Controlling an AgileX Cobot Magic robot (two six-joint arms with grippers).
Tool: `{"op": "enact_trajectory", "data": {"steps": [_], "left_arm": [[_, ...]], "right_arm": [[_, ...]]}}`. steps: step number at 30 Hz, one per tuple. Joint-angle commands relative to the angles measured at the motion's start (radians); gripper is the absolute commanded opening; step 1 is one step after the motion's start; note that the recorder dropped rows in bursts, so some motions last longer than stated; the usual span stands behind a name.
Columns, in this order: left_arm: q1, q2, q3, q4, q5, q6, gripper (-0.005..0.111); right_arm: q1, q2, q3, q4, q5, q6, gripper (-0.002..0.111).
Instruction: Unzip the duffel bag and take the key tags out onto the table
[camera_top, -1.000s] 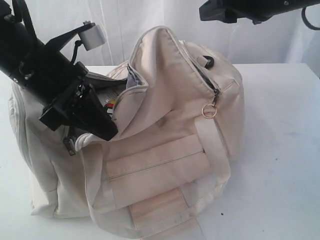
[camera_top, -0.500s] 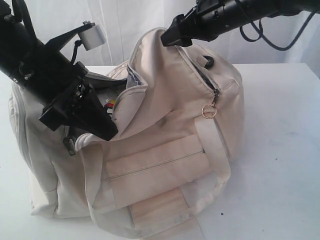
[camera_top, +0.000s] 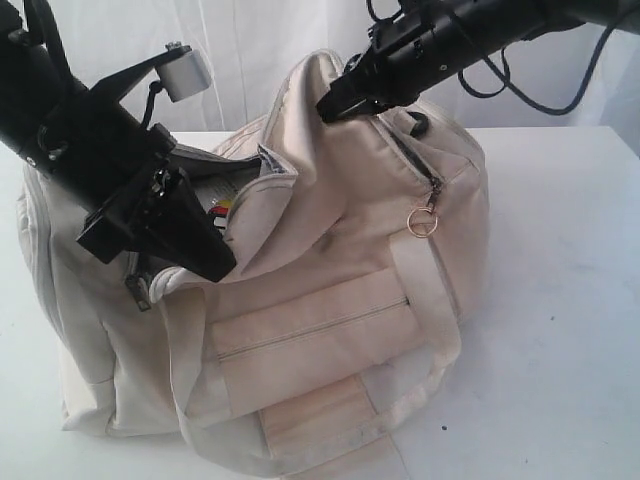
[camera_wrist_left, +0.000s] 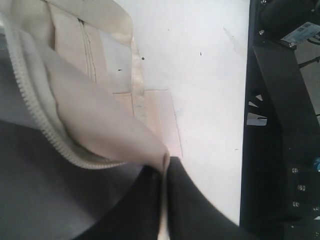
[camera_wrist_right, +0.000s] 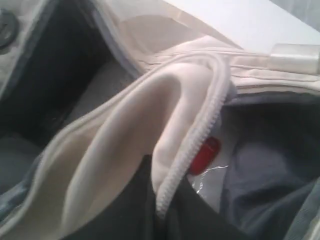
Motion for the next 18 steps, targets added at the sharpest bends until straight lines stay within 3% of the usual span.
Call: {"op": "enact_trajectory", "data": {"steps": [1, 9, 18], "left_arm": [[-0.005, -0.014, 0.007, -0.012, 0.095, -0.015, 0.0], [-0.005, -0.014, 0.007, 0.061, 0.095, -0.093, 0.0], [-0.005, -0.014, 0.007, 0.162, 0.095, -0.2, 0.0]], "right_arm": [[-0.009, -0.091, -0.004, -0.061, 0.21, 0.001, 0.0], [-0.007, -0.189, 0.059, -0.413, 0.224, 0.259, 0.0], [-0.005, -0.241, 0.231, -0.42, 0.224, 0.358, 0.0]]}}
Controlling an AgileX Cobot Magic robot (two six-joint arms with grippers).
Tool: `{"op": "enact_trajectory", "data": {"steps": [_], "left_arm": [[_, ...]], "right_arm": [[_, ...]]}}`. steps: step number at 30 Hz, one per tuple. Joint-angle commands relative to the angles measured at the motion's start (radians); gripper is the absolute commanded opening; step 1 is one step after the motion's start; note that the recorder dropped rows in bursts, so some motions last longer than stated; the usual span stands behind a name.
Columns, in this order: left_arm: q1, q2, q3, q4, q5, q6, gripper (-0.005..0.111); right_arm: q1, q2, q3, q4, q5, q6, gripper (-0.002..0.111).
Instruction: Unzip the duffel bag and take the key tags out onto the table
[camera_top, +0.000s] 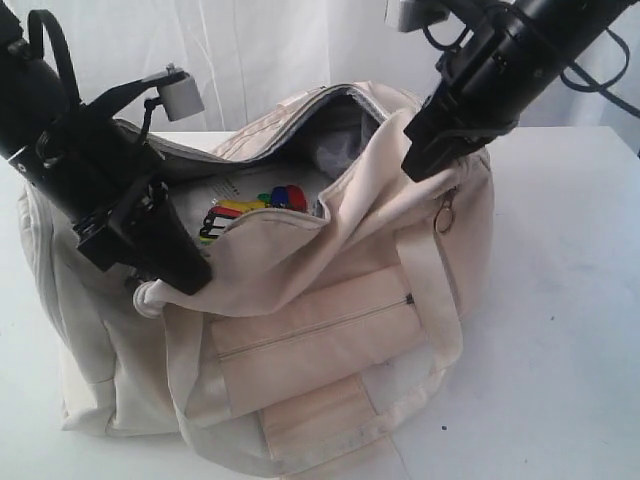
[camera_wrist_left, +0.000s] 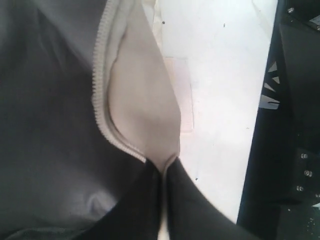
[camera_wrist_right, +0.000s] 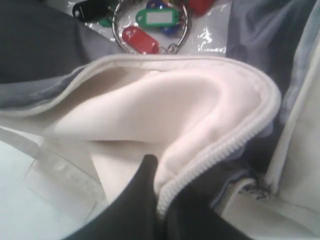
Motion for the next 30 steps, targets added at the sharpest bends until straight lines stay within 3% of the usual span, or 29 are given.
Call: {"op": "enact_trajectory", "data": {"steps": [1, 13, 16, 18, 19, 20, 21, 23, 26, 30], "left_arm": [[-0.005, -0.014, 0.006, 0.042, 0.095, -0.053, 0.0], [-0.005, -0.014, 0.149, 0.089, 0.094, -0.079, 0.0], [-0.005, -0.014, 0.165, 0.089, 0.094, -0.079, 0.003], [-0.005, -0.014, 0.168, 0.087, 0.094, -0.079, 0.012], [-0.005, -0.014, 0.168, 0.083, 0.095, -0.079, 0.024], [-0.005, -0.014, 0.168, 0.081, 0.095, -0.079, 0.03], [-0.005, -0.014, 0.168, 0.074, 0.095, -0.079, 0.045], [-0.005, -0.014, 0.168, 0.069, 0.095, -0.114, 0.064], [-0.005, -0.014, 0.161, 0.066, 0.095, -0.125, 0.073], [-0.005, -0.044, 0.101, 0.05, 0.095, -0.146, 0.076]], "right_arm": [[-0.001, -0.034, 0.083, -0.017, 0.005, 0.053, 0.0], [-0.001, -0.06, 0.265, -0.011, 0.005, 0.058, 0.0], [-0.001, -0.053, 0.297, -0.011, 0.005, 0.054, 0.006], [-0.001, -0.05, 0.311, -0.011, 0.005, 0.054, 0.016], [-0.001, -0.05, 0.32, -0.008, 0.005, 0.054, 0.03], [-0.001, -0.05, 0.322, -0.008, 0.005, 0.056, 0.038], [-0.001, -0.05, 0.322, -0.007, 0.005, 0.056, 0.052], [-0.001, -0.057, 0.322, -0.007, 0.005, 0.056, 0.066], [-0.001, -0.071, 0.322, -0.007, 0.005, 0.056, 0.075], [-0.001, -0.123, 0.3, -0.004, 0.005, 0.056, 0.076]]}}
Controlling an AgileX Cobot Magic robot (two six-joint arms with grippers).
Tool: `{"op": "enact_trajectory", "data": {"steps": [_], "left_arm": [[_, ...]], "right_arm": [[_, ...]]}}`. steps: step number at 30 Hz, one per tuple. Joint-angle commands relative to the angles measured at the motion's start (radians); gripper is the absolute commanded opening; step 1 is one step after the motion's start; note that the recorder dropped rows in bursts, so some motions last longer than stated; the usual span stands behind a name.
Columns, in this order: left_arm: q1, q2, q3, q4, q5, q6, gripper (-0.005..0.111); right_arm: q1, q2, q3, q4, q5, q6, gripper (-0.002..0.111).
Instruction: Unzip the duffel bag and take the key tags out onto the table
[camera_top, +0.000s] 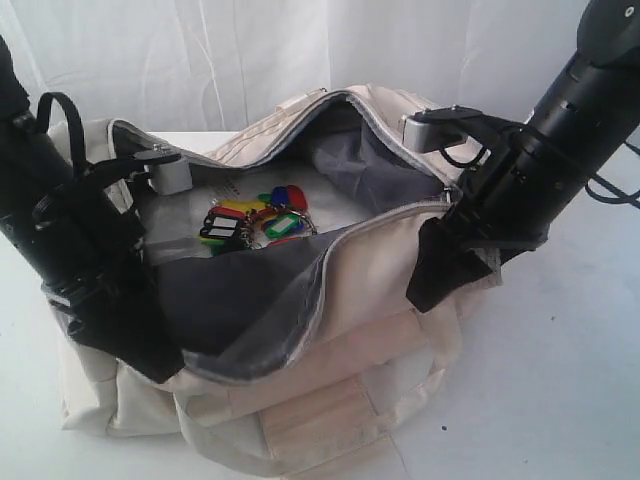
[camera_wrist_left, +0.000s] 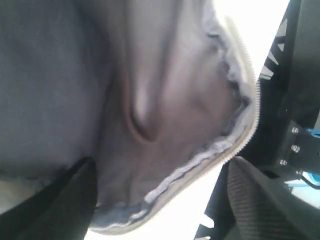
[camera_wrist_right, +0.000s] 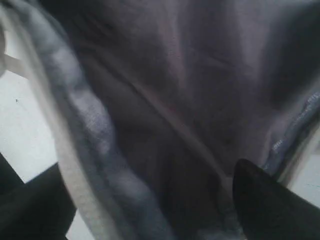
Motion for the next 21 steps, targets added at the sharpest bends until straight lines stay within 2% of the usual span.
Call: {"op": "enact_trajectory", "data": {"steps": [1, 9, 15, 17, 21], "left_arm": [[-0.005, -0.059, -0.038, -0.03, 0.095, -0.012, 0.076], [-0.005, -0.146, -0.04, -0.037, 0.053, -0.012, 0.075], [-0.005, -0.147, -0.04, -0.035, -0.007, -0.012, 0.075], [-0.005, -0.156, -0.04, -0.018, -0.026, -0.02, 0.072], [-0.005, -0.215, -0.04, 0.081, -0.099, -0.092, 0.057]], "right_arm": [[-0.001, -0.063, -0.026, -0.004, 0.007, 0.005, 0.076], [-0.001, -0.226, -0.159, 0.008, 0.007, 0.034, 0.076], [-0.001, -0.21, -0.164, 0.064, -0.03, 0.091, 0.076], [-0.001, -0.188, -0.164, 0.081, -0.035, 0.091, 0.076], [-0.001, -0.133, -0.164, 0.123, -0.059, 0.091, 0.076]]}}
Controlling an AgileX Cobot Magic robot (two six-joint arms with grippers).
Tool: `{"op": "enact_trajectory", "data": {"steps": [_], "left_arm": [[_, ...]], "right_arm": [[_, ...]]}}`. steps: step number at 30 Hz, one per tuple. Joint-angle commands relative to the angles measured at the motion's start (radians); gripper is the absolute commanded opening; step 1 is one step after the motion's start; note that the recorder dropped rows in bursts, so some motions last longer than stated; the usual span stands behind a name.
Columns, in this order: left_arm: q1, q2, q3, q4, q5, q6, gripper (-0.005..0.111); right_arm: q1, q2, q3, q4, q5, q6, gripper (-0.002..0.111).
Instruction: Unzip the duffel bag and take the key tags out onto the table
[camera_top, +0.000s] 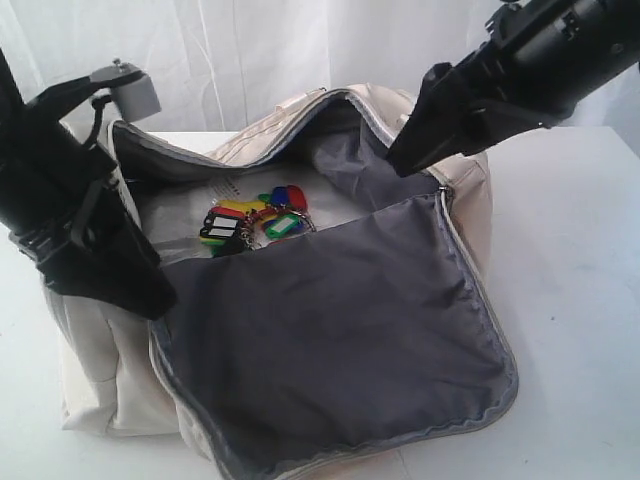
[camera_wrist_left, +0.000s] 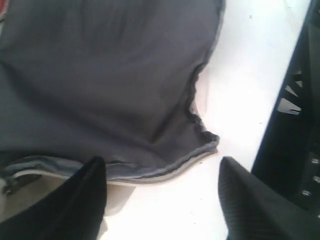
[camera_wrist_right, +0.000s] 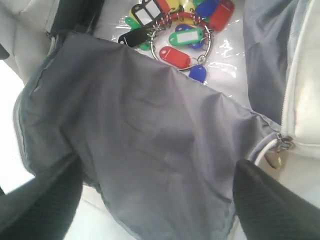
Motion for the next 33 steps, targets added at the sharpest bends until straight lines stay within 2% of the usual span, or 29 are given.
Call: {"op": "enact_trajectory", "data": {"steps": [1, 7, 12, 15, 19, 21, 29, 31, 33], "left_arm": [[-0.005, -0.081, -0.003, 0.095, -0.062, -0.085, 0.052], [-0.005, -0.196, -0.003, 0.25, -0.11, -0.22, 0.022], [-0.005, -0.251, -0.003, 0.571, -0.127, -0.533, 0.0], [-0.005, -0.273, -0.001, 0.687, -0.122, -0.651, 0.0], [-0.005, -0.282, -0.001, 0.69, -0.122, -0.653, 0.0], [-0.005, -0.282, -0.001, 0.685, -0.122, -0.653, 0.0], [-0.005, -0.282, -0.001, 0.65, -0.135, -0.651, 0.0], [-0.005, -0.282, -0.001, 0.645, -0.135, -0.651, 0.0], [-0.005, -0.282, -0.001, 0.643, -0.135, -0.649, 0.0]], "right_arm": [[-0.001, 0.06, -0.002, 0.062, -0.042, 0.005, 0.076], [-0.001, 0.142, -0.002, 0.193, -0.117, -0.009, 0.073], [0.023, 0.179, -0.002, 0.204, -0.175, -0.043, 0.062], [0.062, 0.203, -0.011, 0.209, -0.22, -0.07, 0.055], [0.128, 0.253, -0.074, 0.182, -0.261, -0.073, 0.037], [0.164, 0.286, -0.121, 0.138, -0.274, -0.057, 0.033], [0.254, 0.476, -0.36, -0.234, -0.316, 0.169, 0.035], [0.266, 0.525, -0.409, -0.264, -0.317, 0.185, 0.041], [0.276, 0.576, -0.449, -0.267, -0.315, 0.185, 0.052]]}}
